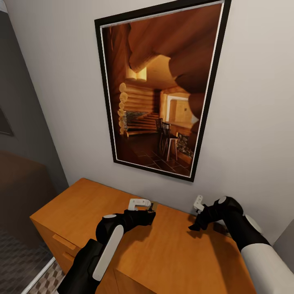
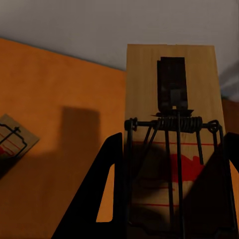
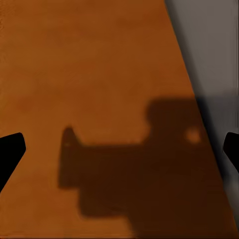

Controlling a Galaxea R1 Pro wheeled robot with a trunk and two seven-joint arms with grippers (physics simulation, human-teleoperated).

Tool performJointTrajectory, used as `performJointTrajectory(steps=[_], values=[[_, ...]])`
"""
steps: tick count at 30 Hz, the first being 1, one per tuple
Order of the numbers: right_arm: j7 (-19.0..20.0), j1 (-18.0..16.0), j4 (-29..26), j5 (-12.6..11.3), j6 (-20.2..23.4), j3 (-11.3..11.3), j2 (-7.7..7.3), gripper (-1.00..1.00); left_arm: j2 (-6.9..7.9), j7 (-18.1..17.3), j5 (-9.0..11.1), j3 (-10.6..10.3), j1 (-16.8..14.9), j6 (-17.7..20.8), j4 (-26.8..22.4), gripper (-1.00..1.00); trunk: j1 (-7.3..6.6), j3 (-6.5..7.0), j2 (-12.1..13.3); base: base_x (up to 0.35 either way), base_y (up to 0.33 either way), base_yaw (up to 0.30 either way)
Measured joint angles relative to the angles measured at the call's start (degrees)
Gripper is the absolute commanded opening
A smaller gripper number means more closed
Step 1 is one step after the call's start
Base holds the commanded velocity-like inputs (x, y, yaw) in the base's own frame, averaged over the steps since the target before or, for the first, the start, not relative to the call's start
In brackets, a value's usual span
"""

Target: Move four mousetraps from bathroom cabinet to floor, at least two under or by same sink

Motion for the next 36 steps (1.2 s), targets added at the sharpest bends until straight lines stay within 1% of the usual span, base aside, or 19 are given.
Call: performJointTrajectory(steps=[8, 11, 16, 19, 30, 34, 36], values=[[2.56, 0.00, -0.28, 0.48, 1.04, -2.57, -0.22, 1.00, 0.08, 0.12, -0.09, 0.04, 0.00, 0.00, 0.12, -1.00, 0.00, 0.00, 0.00, 0.000, 0.000, 0.000], [3.50, 0.00, -0.29, 0.58, 1.08, -2.73, -0.24, 1.00, 0.08, 0.13, -0.11, 0.05, 0.00, 0.03, 0.16, -1.00, 0.00, 0.00, 0.00, 0.000, 0.000, 0.000], [3.59, 0.00, -0.30, 0.73, 1.14, -2.86, -0.35, 1.00, 0.16, 0.18, -0.22, 0.22, 0.00, -0.03, 0.26, -1.00, 0.00, 0.00, 0.00, 0.000, 0.000, 0.000], [3.61, 0.00, -0.35, 0.76, 1.18, -2.88, -0.84, 1.00, 0.26, 0.23, -0.26, 0.33, 0.00, -0.07, 0.31, -1.00, 0.00, 0.00, 0.00, 0.000, 0.000, 0.000], [3.70, 0.00, -0.16, 0.45, 1.20, -2.89, -3.60, 1.00, 0.39, 0.51, -0.41, 0.48, 0.00, -0.09, 0.57, -1.00, 0.00, 0.00, 0.00, 0.000, 0.000, 0.000], [3.70, 0.00, -0.02, 0.49, 1.20, -2.89, -3.91, 1.00, 0.39, 0.50, -0.99, 0.49, 0.00, -0.09, 0.58, -1.00, 0.00, 0.00, 0.00, 0.000, 0.000, 0.000], [3.70, 0.00, 0.01, 0.65, 1.21, -2.89, -4.01, 1.00, 0.35, 0.48, -1.60, 0.49, 0.00, -0.09, 0.58, -1.00, 0.00, 0.00, 0.00, 0.000, 0.000, 0.000]])
